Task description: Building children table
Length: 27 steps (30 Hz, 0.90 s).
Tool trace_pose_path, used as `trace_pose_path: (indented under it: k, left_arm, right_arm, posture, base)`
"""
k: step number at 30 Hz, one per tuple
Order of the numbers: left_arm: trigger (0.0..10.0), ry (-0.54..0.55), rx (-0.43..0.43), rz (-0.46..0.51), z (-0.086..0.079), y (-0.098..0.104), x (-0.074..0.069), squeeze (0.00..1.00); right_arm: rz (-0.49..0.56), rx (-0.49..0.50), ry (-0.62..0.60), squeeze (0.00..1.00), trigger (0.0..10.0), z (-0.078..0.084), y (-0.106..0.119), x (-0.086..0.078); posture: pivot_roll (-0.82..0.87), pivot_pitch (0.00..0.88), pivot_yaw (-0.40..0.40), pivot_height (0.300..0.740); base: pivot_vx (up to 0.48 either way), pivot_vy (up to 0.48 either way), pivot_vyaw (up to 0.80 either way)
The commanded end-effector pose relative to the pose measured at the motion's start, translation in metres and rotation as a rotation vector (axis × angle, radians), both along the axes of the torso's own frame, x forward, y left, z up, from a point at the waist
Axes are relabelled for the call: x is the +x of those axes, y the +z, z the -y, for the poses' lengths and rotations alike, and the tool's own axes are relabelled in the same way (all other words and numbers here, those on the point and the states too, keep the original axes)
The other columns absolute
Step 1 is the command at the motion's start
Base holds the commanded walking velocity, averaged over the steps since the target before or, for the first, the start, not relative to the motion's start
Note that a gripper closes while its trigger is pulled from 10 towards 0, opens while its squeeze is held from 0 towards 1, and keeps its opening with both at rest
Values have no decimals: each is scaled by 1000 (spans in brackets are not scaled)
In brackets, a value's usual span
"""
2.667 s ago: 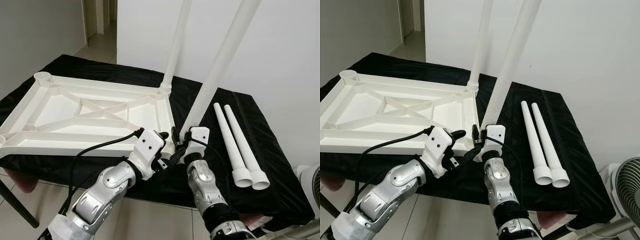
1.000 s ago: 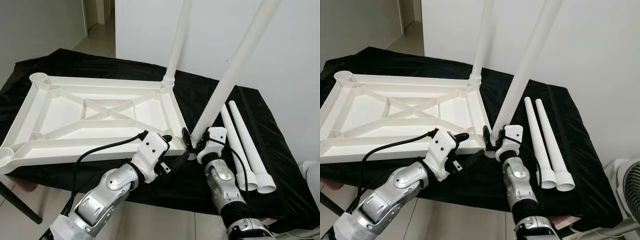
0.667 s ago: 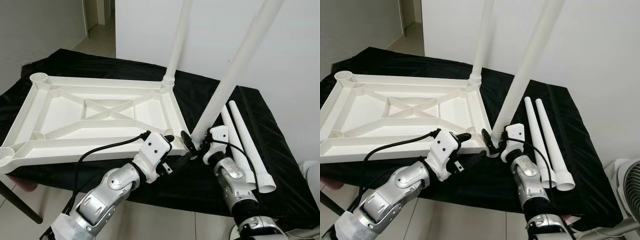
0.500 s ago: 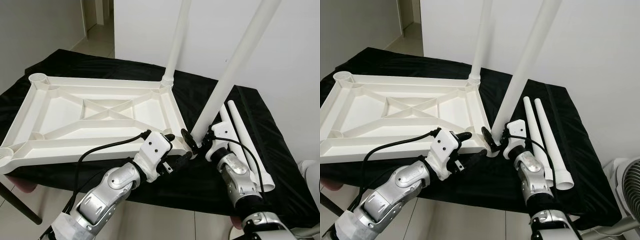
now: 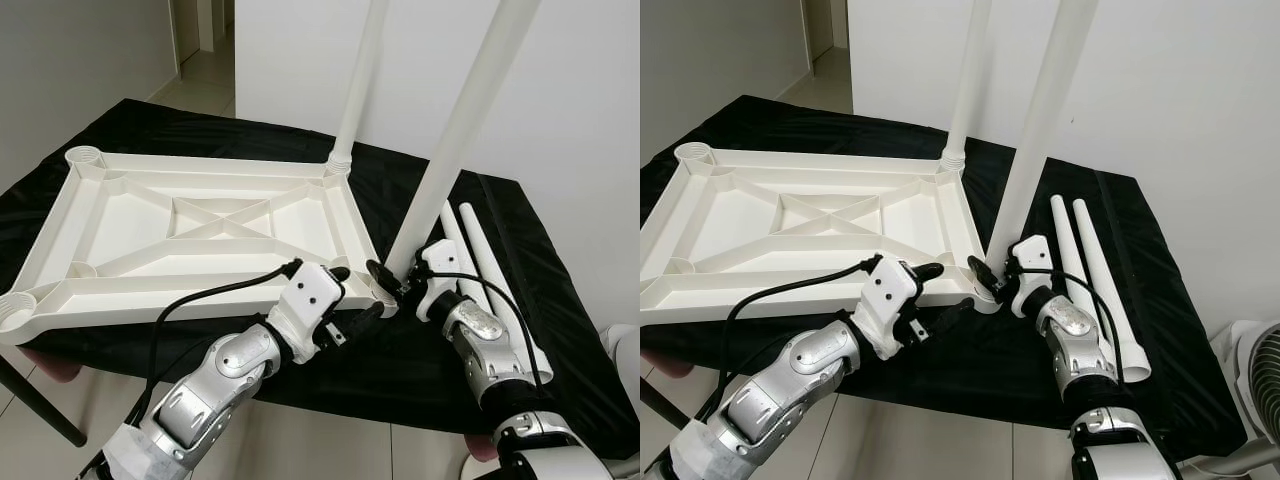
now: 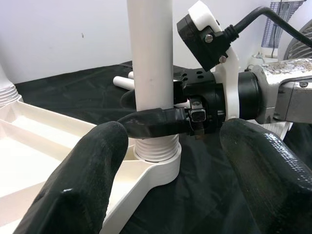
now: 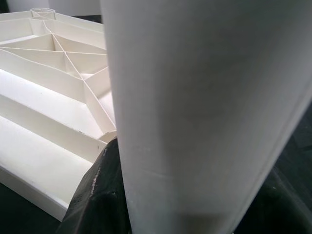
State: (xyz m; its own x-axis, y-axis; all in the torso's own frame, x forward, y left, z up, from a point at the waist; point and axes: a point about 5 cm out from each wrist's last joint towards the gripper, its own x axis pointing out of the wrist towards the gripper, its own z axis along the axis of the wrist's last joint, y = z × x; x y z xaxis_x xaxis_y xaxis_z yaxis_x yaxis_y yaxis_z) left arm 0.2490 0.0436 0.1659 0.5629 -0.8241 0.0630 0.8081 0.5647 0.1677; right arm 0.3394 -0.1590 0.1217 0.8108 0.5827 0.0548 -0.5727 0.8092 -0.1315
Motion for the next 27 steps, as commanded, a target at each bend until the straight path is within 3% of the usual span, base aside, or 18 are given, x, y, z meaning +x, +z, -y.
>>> trace_pose_path:
  k: [1, 2, 3, 10, 13, 27]
  left_arm:
    - [10000, -186, 33, 0, 8, -1, -8, 0]
    - [10000, -186, 33, 1, 7, -1, -9, 0]
    - [10000, -186, 33, 1, 7, -1, -9, 0]
    - [10000, -185, 31, -1, 7, -1, -9, 0]
    - [10000, -184, 30, -3, 7, 0, -10, 0]
    - [10000, -193, 29, -11, 8, -2, -12, 0]
  right_arm:
    - [-59, -12, -22, 0, 0, 9, -10, -2]
    - [-71, -1, -32, 0, 2667, 9, -11, -1]
    - [-83, 6, -52, 0, 10000, 10, -13, -1]
    - [-126, 42, -89, 0, 10000, 9, -20, -2]
    - [-182, 125, -137, 0, 10000, 6, -31, -6]
    - [-211, 156, -213, 0, 10000, 2, -43, -13]
  posture:
    - [12, 0, -109, 740]
    - [13, 2, -110, 740]
    - [13, 2, -110, 740]
    - [14, 6, -113, 740]
    - [14, 10, -112, 740]
    - [13, 8, -118, 740]
  base:
    - [0, 0, 0]
    - [0, 0, 0]
    - [0, 0, 0]
    - [0, 0, 0]
    - [0, 0, 0]
    - [0, 0, 0]
